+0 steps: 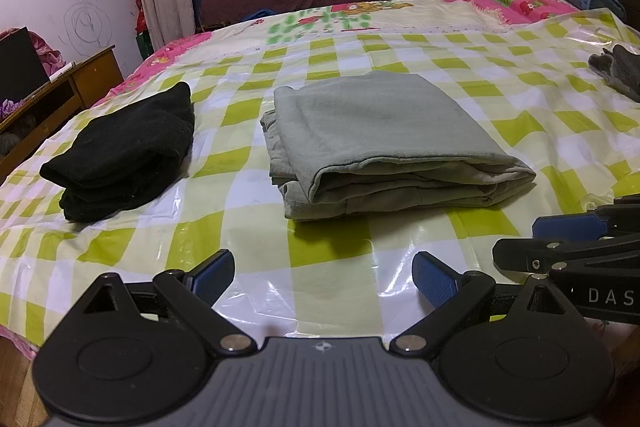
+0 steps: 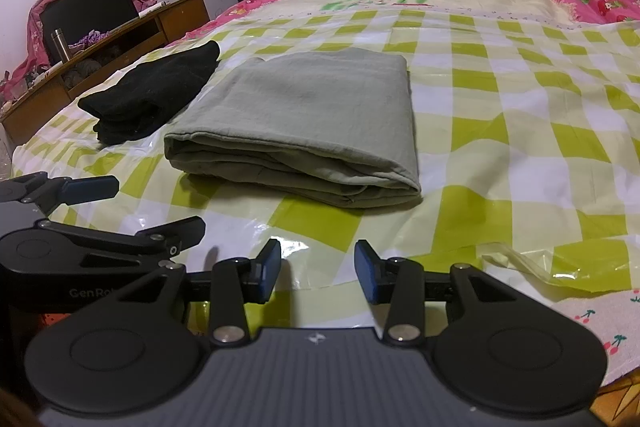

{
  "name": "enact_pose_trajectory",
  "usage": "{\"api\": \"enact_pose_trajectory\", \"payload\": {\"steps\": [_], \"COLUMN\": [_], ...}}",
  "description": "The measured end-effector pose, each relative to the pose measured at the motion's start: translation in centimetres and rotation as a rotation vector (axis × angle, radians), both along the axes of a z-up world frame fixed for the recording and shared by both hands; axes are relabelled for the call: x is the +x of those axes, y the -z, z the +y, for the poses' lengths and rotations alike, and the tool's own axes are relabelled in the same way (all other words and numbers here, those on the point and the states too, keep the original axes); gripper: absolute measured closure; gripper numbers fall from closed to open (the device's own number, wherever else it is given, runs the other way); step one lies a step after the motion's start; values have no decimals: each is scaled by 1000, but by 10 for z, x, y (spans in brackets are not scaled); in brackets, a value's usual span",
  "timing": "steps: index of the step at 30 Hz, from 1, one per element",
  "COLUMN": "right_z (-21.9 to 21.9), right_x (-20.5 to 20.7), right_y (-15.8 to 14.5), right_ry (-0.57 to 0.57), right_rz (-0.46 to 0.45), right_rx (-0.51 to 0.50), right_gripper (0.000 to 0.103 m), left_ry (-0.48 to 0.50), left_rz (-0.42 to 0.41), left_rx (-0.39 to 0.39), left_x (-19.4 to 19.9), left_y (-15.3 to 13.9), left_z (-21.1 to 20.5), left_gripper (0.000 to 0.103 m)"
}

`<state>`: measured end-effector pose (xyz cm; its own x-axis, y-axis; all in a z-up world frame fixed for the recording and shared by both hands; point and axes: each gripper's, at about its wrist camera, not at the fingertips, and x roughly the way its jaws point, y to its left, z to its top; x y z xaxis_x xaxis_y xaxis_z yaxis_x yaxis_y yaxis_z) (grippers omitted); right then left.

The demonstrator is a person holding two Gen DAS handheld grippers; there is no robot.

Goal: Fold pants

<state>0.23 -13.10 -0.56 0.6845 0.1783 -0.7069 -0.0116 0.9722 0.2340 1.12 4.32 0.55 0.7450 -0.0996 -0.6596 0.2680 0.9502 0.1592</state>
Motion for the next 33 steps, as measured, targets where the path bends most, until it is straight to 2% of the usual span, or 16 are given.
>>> {"api": "enact_pose_trajectory", "payload": {"steps": [33], "right_z": [1], "right_x": [0], "right_y": [0], "right_ry": [-2], "right_rz": [1], "right_rx": [-1], "right_gripper": [61], "left_ry": [-4], "left_rz": [-9], "left_rx": [5], "left_x": [1], "left_y": [0], "left_z": [1], "left_gripper": [0]}}
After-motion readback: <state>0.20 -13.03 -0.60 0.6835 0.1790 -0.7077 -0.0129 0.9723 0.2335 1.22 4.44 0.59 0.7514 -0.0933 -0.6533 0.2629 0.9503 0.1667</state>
